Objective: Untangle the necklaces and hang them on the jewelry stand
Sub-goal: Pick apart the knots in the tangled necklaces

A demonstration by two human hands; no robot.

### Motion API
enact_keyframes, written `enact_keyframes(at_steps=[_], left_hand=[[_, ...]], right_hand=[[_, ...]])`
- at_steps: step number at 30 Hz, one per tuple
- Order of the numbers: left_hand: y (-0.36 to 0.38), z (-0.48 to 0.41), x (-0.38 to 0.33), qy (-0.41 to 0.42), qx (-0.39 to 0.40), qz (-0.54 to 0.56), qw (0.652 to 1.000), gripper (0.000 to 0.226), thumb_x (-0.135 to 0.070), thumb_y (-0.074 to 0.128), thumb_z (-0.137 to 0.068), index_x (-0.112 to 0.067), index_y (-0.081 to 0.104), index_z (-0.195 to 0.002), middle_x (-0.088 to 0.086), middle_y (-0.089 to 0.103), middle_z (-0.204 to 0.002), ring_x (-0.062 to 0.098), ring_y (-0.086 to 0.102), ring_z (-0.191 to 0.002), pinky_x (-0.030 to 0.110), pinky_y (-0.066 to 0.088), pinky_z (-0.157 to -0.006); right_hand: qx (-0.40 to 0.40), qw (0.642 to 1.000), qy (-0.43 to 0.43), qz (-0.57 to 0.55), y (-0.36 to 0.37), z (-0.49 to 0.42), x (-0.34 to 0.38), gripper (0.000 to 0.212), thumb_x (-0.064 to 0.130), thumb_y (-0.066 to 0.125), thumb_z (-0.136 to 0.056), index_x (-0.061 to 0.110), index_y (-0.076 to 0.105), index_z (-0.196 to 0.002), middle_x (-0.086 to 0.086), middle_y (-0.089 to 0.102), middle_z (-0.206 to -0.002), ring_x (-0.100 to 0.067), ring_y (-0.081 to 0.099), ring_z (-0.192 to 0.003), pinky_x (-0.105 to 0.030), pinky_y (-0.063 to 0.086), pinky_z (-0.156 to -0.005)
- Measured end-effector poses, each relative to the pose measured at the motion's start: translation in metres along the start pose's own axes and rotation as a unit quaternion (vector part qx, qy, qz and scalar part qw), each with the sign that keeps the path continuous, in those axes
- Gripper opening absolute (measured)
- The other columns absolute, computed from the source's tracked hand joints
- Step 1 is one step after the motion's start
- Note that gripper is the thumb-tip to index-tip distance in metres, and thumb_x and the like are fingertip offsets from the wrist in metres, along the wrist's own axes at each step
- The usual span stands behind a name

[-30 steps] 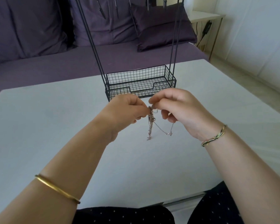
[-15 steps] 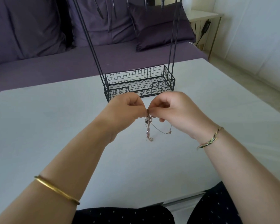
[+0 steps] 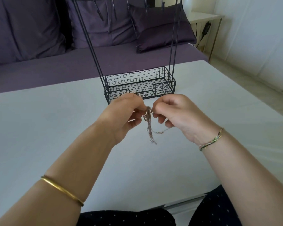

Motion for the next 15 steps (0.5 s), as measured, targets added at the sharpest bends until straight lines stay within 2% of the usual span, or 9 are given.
enact_keyframes(at_steps=[2,6,10,12,15], left_hand=[[0.0019,0.0011,0.0001,-0.009,0.007,-0.002,1.0,0.027,0.002,0.05,-0.08,-0.014,0.05,-0.059,-0.002,0.054,-0.057,0.011,0.044,-0.056,0.023,0.042,-0.056],[0.0016,0.0001,-0.0004,-0.01,-0.028,0.019,0.999,0.024,-0.001,0.049,-0.08,-0.014,0.049,-0.06,-0.001,0.051,-0.06,0.011,0.042,-0.056,0.024,0.041,-0.056],[0.0054,0.0014,0.0008,-0.028,-0.02,0.052,0.998,0.023,-0.002,0.048,-0.081,-0.014,0.049,-0.061,-0.002,0.052,-0.055,0.011,0.042,-0.053,0.022,0.042,-0.053],[0.0054,0.0016,0.0004,-0.029,-0.005,0.039,0.999,0.022,-0.003,0.049,-0.082,-0.014,0.049,-0.062,-0.002,0.053,-0.059,0.011,0.043,-0.054,0.022,0.042,-0.055],[0.0035,0.0017,-0.0003,-0.016,-0.007,0.001,1.0,0.022,-0.004,0.05,-0.081,-0.014,0.05,-0.062,-0.001,0.053,-0.065,0.011,0.044,-0.058,0.024,0.043,-0.059]], right_hand=[[-0.017,1.0,-0.001,0.002,-0.0016,-0.001,-0.0007,0.013,0.007,0.055,-0.079,0.01,0.062,-0.069,0.004,0.06,-0.061,-0.004,0.053,-0.052,-0.017,0.037,-0.047],[0.038,0.998,0.024,-0.032,0.0017,0.0002,0.0003,0.015,0.007,0.056,-0.082,0.012,0.061,-0.069,0.003,0.063,-0.066,-0.006,0.059,-0.058,-0.018,0.043,-0.049],[0.032,0.998,0.035,-0.049,0.0014,-0.0012,0.0007,0.015,0.006,0.054,-0.083,0.011,0.059,-0.07,0.001,0.062,-0.069,-0.01,0.062,-0.065,-0.025,0.052,-0.059],[0.04,0.993,0.056,-0.093,0.0001,-0.001,0.0008,0.015,0.004,0.052,-0.083,0.011,0.058,-0.071,-0.001,0.064,-0.069,-0.014,0.064,-0.067,-0.03,0.054,-0.065],[0.045,0.993,0.051,-0.1,-0.004,-0.0007,0.0013,0.014,0.007,0.053,-0.083,0.012,0.063,-0.076,-0.004,0.067,-0.074,-0.015,0.064,-0.069,-0.031,0.053,-0.068]])
Point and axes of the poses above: each hand's wrist, its own z-axis away from the middle knuckle, its own y-axis out of the palm, x = y × z, the point moved 2 cm from there along -z, towards the middle knuckle
